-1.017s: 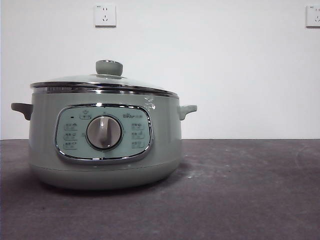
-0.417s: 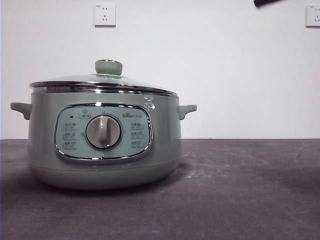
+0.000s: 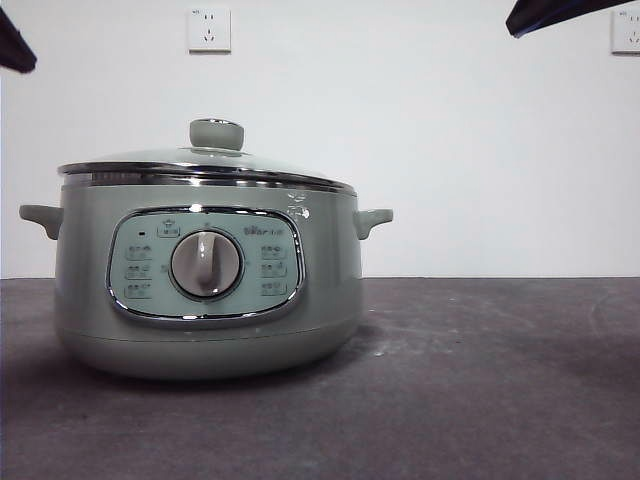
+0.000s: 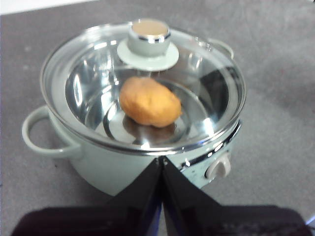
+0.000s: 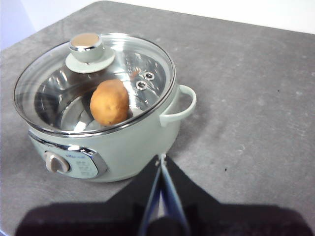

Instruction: Pick up the potato,open the lid,put the potato in the pot,close the lid

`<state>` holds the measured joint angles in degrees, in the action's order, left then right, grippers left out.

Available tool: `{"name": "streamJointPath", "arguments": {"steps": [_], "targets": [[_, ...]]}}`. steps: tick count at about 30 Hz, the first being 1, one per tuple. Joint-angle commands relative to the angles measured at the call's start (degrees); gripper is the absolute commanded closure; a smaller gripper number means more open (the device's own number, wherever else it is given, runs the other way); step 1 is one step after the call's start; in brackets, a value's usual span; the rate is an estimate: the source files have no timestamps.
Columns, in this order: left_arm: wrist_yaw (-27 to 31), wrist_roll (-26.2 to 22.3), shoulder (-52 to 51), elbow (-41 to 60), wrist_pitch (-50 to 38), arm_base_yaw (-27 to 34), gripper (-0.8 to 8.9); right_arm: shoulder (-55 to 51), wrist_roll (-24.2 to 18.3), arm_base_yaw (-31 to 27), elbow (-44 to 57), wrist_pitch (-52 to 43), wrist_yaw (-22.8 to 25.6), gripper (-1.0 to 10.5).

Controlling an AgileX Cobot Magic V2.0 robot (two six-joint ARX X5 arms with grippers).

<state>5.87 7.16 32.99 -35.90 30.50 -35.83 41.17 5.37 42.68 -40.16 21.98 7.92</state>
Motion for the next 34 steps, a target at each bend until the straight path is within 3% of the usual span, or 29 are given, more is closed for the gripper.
{"name": "streamJointPath", "arguments": {"steps": [1, 5, 10, 19, 27, 34], "targets": [[0.07, 0.55, 0.66, 0.31, -0.02, -0.2, 8.16, -0.09, 0.57, 0.09, 0.24, -0.28, -0.04, 9.5], [0.07, 0.55, 0.96, 0.31, 0.13, -0.24, 8.16, -0.09, 0.57, 0.09, 0.24, -0.26, -0.07, 9.5], [1.36, -5.33, -3.89, 0.31, -0.22, 1.55, 8.16, -0.2, 0.57, 0.09, 0.24, -0.22, -0.04, 9.5], [1.11, -6.69, -14.62, 2.14, -2.08, 16.26, 8.16, -0.2, 0.57, 0.09, 0.24, 0.04, -0.07, 9.5], [-4.66, -8.9, -24.83, 16.59, -16.13, 26.58, 8.16, -0.2, 0.57, 0.09, 0.24, 0.07, -0.07, 9.5], [-6.34, -8.74, -30.99, 28.96, -20.74, 30.42, 8.16, -0.2, 0.57, 0.09, 0.24, 0.11, -0.07, 9.5]]}}
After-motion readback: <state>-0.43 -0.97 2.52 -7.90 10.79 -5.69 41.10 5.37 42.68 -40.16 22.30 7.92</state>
